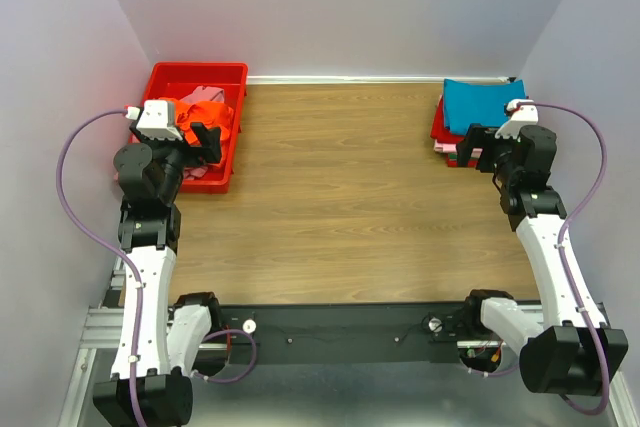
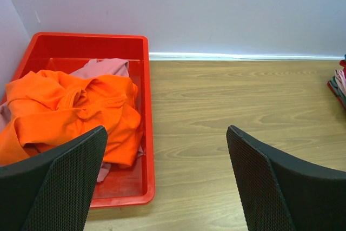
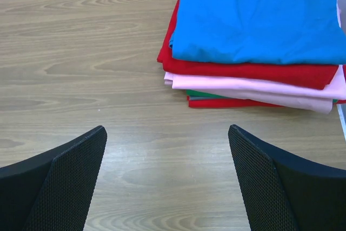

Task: Fold and stack the t-shirts
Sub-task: Grab the tshirt from the pile

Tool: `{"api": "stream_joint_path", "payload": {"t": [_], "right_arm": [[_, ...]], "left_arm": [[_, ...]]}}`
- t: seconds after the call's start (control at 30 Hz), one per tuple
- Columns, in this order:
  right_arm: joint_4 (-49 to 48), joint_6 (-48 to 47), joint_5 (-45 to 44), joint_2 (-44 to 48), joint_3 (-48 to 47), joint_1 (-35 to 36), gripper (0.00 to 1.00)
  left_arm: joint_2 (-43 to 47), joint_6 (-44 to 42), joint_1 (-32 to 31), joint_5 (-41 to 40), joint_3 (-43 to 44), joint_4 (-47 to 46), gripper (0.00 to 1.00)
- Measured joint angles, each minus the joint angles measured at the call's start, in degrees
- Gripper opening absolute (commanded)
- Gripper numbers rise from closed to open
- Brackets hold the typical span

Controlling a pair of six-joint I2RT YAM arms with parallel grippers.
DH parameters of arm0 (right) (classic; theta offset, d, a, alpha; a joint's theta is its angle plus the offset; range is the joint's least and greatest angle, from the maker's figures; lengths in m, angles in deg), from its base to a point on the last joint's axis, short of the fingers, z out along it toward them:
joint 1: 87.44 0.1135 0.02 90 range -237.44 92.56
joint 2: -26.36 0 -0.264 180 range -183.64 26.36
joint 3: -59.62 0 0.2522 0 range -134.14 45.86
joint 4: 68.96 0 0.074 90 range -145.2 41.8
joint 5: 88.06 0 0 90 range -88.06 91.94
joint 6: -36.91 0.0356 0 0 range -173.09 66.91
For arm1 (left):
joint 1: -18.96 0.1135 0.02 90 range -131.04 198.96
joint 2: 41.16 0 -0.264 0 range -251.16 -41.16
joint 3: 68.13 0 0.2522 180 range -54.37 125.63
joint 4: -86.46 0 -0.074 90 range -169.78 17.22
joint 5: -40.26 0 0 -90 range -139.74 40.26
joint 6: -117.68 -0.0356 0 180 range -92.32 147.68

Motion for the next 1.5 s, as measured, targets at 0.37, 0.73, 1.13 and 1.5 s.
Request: {"api": "stream_joint_path", "payload": {"t": [0.37, 0.73, 1.13, 1.5], "right_arm": [[0.11, -9.11, 13.97, 0.0, 1.53, -0.24, 1.0], [0.94, -14.1, 23.34, -0.17, 6.58, -0.33, 1.0], [0.94, -14.19, 24.09, 0.5, 6.6, -0.35, 1.0], [0.94, -14.19, 24.06, 1.14, 6.6, -0.35, 1.0]], "left_arm": [[-2.21, 3.43, 1.18, -1.77, 1.18, 1.2, 0.98], [-14.01, 16.28, 13.57, -2.97, 7.48, 4.57, 0.95], [-33.05, 23.02, 14.27, -11.13, 22.58, 11.58, 0.87], [-45.83, 23.43, 14.27, -15.54, 27.45, 15.96, 0.31]]}}
